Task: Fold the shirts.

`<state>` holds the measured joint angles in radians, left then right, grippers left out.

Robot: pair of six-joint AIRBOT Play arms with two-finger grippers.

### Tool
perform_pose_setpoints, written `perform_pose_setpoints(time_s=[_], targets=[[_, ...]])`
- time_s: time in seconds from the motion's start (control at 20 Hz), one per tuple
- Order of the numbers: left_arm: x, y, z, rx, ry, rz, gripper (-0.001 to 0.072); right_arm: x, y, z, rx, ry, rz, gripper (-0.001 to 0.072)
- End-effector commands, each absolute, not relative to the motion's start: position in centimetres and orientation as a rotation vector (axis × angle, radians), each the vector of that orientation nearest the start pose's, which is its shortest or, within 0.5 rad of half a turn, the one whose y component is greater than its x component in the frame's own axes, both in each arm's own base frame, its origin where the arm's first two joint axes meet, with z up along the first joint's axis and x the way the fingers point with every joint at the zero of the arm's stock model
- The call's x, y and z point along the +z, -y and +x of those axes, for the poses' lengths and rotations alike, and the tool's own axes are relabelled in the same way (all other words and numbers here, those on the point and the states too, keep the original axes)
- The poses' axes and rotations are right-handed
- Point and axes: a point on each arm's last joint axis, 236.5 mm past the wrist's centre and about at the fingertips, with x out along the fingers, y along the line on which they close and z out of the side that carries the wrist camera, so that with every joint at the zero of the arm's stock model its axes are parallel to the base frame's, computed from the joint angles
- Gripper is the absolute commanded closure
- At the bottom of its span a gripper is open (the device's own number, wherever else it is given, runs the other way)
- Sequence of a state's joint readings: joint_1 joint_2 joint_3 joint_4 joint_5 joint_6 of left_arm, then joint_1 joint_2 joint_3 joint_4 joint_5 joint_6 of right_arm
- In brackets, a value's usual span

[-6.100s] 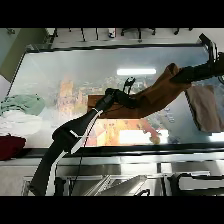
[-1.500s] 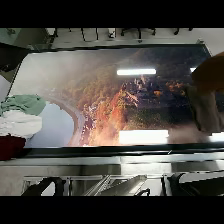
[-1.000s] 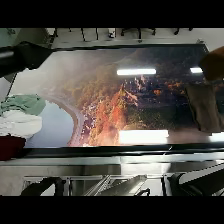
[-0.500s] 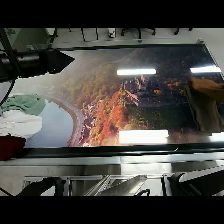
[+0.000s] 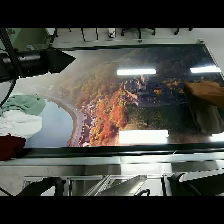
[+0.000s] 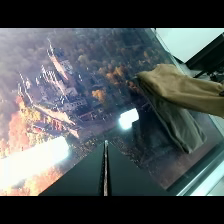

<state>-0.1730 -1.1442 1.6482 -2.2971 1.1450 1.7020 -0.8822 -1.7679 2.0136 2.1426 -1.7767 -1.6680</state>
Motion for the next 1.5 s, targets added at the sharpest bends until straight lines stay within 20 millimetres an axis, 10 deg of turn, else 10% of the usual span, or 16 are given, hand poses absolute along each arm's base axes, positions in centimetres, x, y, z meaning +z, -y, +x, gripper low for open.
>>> perform_pose_setpoints(time_s=[0.0, 0.45, 0.55, 0.8, 0.9, 1.25, 1.3, 1.35, 1.45], targets=[[31.5, 21.1, 37.6, -0.746, -0.612, -0.328, 0.0691, 7.6, 27.4, 33.3, -0.305, -1.322, 0.822, 0.069], [31.6, 21.1, 37.6, -0.745, -0.608, -0.33, 0.0691, 3.6, 26.2, 31.3, -0.439, -1.448, 1.038, 0.0669], [31.6, 21.1, 37.6, -0.745, -0.608, -0.33, 0.0691, 3.2, 25.9, 31.1, -0.476, -1.458, 1.089, 0.0295], [31.6, 21.1, 37.6, -0.744, -0.608, -0.331, 0.0691, 4.4, 25.8, 31.0, -0.555, -1.421, 1.15, 0.0239], [31.6, 21.1, 37.6, -0.745, -0.608, -0.331, 0.0691, 5.5, 25.7, 30.9, -0.575, -1.394, 1.154, 0.0112], [31.6, 21.1, 37.6, -0.745, -0.608, -0.33, 0.0691, 11.4, 24.4, 30.6, -0.571, -1.254, 1.102, 0.0121], [31.6, 21.1, 37.6, -0.745, -0.609, -0.33, 0.0691, 12.3, 23.5, 31.3, -0.51, -1.233, 1.106, 0.0228], [31.6, 21.1, 37.6, -0.746, -0.611, -0.329, 0.0691, 13.3, 22.3, 32.2, -0.418, -1.212, 1.099, 0.0515], [31.3, 21.2, 37.3, -0.75, -0.626, -0.324, 0.0691, 15.3, 19.2, 33.8, -0.261, -1.189, 1.018, 0.0621]])
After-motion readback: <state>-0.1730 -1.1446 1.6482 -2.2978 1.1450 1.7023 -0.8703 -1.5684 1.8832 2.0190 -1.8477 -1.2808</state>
